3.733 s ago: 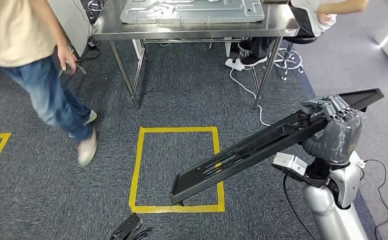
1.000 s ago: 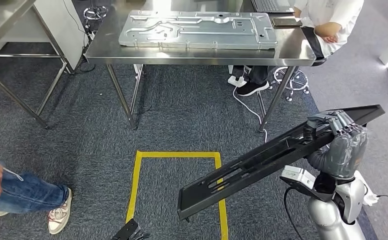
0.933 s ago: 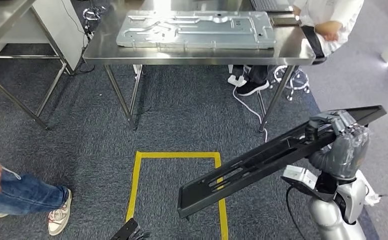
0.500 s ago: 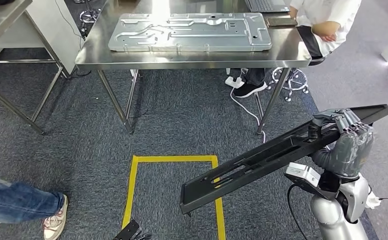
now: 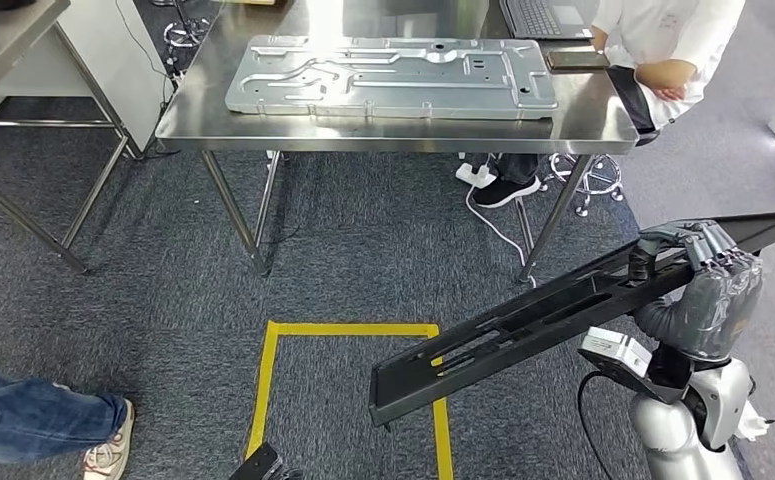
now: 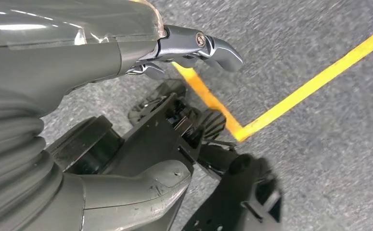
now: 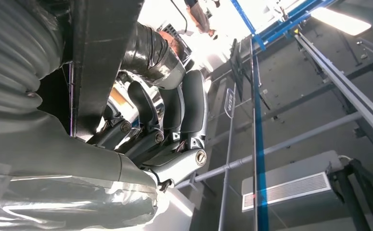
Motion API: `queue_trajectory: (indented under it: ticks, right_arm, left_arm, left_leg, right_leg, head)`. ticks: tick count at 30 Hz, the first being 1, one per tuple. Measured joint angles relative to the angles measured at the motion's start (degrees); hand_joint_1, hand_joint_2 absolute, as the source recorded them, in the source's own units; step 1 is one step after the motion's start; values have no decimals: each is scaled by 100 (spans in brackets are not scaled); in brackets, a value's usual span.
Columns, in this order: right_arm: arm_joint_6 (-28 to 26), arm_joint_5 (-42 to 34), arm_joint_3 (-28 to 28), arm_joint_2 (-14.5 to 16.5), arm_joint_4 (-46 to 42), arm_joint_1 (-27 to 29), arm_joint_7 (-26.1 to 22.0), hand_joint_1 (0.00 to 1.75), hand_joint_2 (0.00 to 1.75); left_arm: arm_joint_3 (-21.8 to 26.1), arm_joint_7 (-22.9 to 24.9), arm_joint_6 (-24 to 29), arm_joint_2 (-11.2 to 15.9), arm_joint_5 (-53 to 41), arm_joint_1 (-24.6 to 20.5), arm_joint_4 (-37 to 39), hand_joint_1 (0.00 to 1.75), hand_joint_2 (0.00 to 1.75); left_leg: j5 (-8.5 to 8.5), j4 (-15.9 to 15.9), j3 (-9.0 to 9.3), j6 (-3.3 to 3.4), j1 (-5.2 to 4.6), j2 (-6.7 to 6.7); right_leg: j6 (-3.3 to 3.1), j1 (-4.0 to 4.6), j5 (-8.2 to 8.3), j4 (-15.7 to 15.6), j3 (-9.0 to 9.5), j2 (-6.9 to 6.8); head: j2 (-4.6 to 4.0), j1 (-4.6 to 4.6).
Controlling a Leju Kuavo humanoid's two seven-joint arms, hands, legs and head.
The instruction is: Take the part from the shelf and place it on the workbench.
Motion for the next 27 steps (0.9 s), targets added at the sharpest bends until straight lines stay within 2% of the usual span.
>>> queue_trajectory:
  ticks: [1, 2, 5, 6, 7, 8, 10, 11, 12, 14, 15, 16, 18, 20, 22, 23, 25, 26, 27]
  right_arm:
    - [1, 1, -8, -2, -6, 0, 0, 175, 175]
    - [3, 1, -15, -5, -11, 0, 0, 175, 175]
    - [5, 1, -33, -13, -37, 5, 1, 175, 175]
    - [4, 1, -37, -14, -47, 2, 0, 175, 175]
    - [4, 1, -39, -15, -56, -4, 0, 175, 175]
    - [5, 1, -40, -15, -61, -9, 0, 175, 175]
    - [8, 1, -39, -15, -62, -14, 1, 175, 175]
    - [9, 1, -39, -15, -62, -13, 1, 175, 175]
    - [12, 1, -39, -15, -62, -13, 1, 175, 175]
    - [20, 1, -39, -15, -62, -19, 1, 175, 175]
    - [29, 1, -39, -15, -61, -28, 1, 175, 175]
    - [40, 1, -40, -16, -61, -38, 1, 175, 175]
    - [60, 1, -41, -17, -59, -44, 1, 175, 175]
    - [72, 0, -41, -21, -59, -36, 1, 175, 175]
    - [74, -2, -42, -29, -59, -52, -1, 175, 175]
    - [73, -3, -44, -34, -59, -60, -1, 175, 175]
    - [72, -5, -49, -38, -57, -54, -2, 175, 175]
    - [72, -6, -50, -39, -55, -41, -2, 175, 175]
    - [72, -6, -50, -40, -54, -31, -2, 175, 175]
  left_arm:
    - [0, -1, 2, 1, 2, -3, 0, 0, 175]
    - [0, -3, 3, 1, 3, -4, 0, 0, 175]
    - [0, -7, 3, -1, 3, -3, 0, 0, 175]
    - [0, -9, 3, -3, 3, -8, 0, 0, 175]
    - [0, -11, 3, -4, 3, -15, 0, 0, 175]
    - [0, -14, 3, -7, 3, -16, 0, 0, 175]
    - [-1, -15, 2, -9, 2, 0, 1, 0, 175]
    - [-1, -15, 1, -10, 1, 13, 2, 0, 175]
    - [-2, -15, 1, -10, 1, 23, 4, 0, 175]
    - [-2, -15, 0, -10, 4, 26, 6, 0, 175]
    - [-1, -14, -1, -9, 7, 21, 8, 0, 175]
    - [-1, -14, -2, -8, 11, 12, 10, 0, 175]
    - [-1, -12, -4, -5, 16, -3, 13, 0, 175]
    - [-2, -11, -6, -10, 19, -6, 13, 0, 175]
    - [-2, -12, -7, -14, 19, -7, 14, 0, 175]
    - [-2, -10, -7, -15, 20, -10, 14, 0, 175]
    - [-2, -7, -8, -16, 21, -14, 15, 0, 175]
    - [-2, -6, -10, -20, 21, -8, 15, 0, 175]
    - [-3, -4, -13, -25, 21, 1, 15, 0, 175]
  left_leg:
    - [-57, 37, 2, -41, -3, -3]
    - [-96, 56, -4, -74, -11, -5]
    - [-176, 85, 32, -136, -8, 5]
    - [-237, 210, -8, -161, 0, 9]
    - [-327, 447, -125, -184, 10, 11]
    - [-424, 793, -320, -203, 17, 13]
    - [-535, 1490, -825, -215, 27, 13]
    - [-477, 1657, -1011, -206, 28, 13]
    - [-311, 1620, -1098, -185, 26, 13]
    - [213, 1047, -995, -101, 1, 11]
    - [409, 738, -886, -49, -27, 11]
    - [502, 476, -772, 5, -62, 12]
    - [445, 217, -634, 81, -126, 15]
    - [414, 18, -487, 129, -136, 9]
    - [413, -113, -315, 167, -110, 4]
    - [398, -145, -254, 182, -102, 5]
    - [334, -150, -180, 196, -96, 4]
    - [290, -143, -141, 187, -93, 2]
    - [241, -133, -93, 170, -85, 0]
  right_leg:
    - [-16, 3, 34, -175, 76, 2]
    - [-50, 17, -14, -224, 104, 8]
    - [-172, 30, -81, -246, 151, 30]
    - [-207, 27, -106, -261, 192, 28]
    - [-242, 24, -134, -277, 243, 21]
    - [-269, 34, -167, -286, 289, 14]
    - [-303, 60, -236, -293, 368, 10]
    - [-308, 75, -274, -293, 412, 16]
    - [-312, 91, -316, -294, 467, 24]
    - [-310, 113, -411, -305, 596, 36]
    - [-300, 123, -455, -317, 654, 39]
    - [-280, 117, -485, -340, 694, 45]
    - [-211, 96, -480, -379, 752, 46]
    - [-147, 67, -456, -360, 805, 20]
    - [-112, 56, -554, -98, 710, 3]
    - [-98, 50, -663, 169, 555, 3]
    - [-55, 42, -878, 779, 109, 5]
    - [-25, 29, -896, 945, -74, 4]
    - [4, 13, -812, 942, -177, 2]
  head:
    - [0, -2]
    - [0, -3]
    - [0, -8]
    - [0, -10]
    - [0, -12]
    - [0, -13]
    - [0, -13]
    - [0, -13]
    - [0, -13]
    - [0, -12]
    - [0, -10]
    - [0, -10]
    - [0, -9]
    - [0, -8]
    - [0, -7]
    - [0, -4]
    - [0, -5]
    - [0, -4]
    - [0, -5]
